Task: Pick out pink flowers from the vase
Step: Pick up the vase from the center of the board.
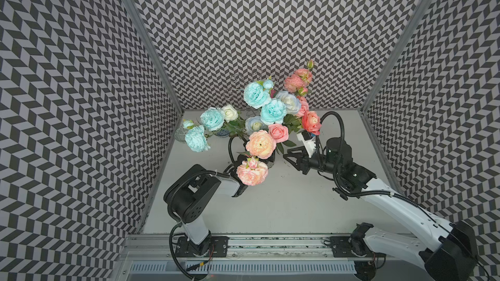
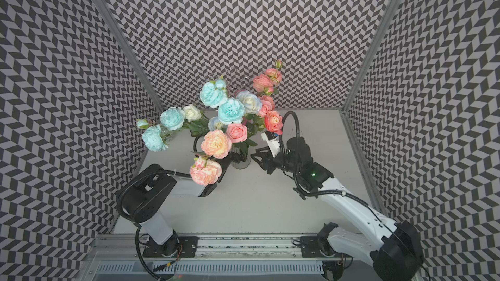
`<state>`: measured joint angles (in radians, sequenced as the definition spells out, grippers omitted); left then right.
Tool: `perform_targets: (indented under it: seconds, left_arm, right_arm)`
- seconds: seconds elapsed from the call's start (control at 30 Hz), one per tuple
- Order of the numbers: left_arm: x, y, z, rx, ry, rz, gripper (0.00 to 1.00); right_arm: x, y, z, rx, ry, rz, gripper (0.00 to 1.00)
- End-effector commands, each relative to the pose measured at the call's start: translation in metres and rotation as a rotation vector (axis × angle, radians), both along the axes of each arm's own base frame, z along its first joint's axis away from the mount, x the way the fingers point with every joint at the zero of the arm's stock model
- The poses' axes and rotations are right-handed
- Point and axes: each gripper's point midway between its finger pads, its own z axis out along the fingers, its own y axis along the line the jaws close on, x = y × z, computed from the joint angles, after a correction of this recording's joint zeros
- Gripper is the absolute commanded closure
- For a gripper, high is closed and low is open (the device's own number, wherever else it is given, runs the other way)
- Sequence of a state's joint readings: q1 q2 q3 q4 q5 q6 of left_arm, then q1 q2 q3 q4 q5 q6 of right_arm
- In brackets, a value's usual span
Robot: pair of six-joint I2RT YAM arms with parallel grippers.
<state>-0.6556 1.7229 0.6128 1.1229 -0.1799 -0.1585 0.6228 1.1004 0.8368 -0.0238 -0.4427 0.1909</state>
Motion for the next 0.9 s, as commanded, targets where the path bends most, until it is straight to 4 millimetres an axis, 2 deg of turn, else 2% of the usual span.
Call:
perform_targets:
  seconds: [0.0,0.33,0.6,0.7,0.8,0.87]
  left_arm:
    - [0.009,0.002,-0.001,-0.020,0.026,0.026,0.02]
    - [0.016,0.006,-0.006,-0.048,0.065,0.043,0.07]
    - [0.018,0.006,-0.010,-0.062,0.088,0.043,0.08]
    - [0.019,0.006,-0.011,-0.066,0.100,0.047,0.10]
    - [0.021,0.008,-0.012,-0.080,0.119,0.058,0.10]
    - [0.023,0.010,-0.013,-0.093,0.130,0.064,0.11]
  right_arm:
    - [0.004,0.004,0.036,0.067,-0.124,-0.024,0.66]
    - [0.010,0.021,0.053,0.082,-0.185,-0.016,0.66]
    - [0.017,0.024,0.058,0.081,-0.199,-0.035,0.69]
    - [0.024,0.014,0.058,0.093,-0.186,-0.118,0.68]
    - [0.039,-0.015,0.054,0.116,-0.166,-0.311,0.68]
    - [0.040,-0.031,0.049,0.131,-0.163,-0.393,0.64]
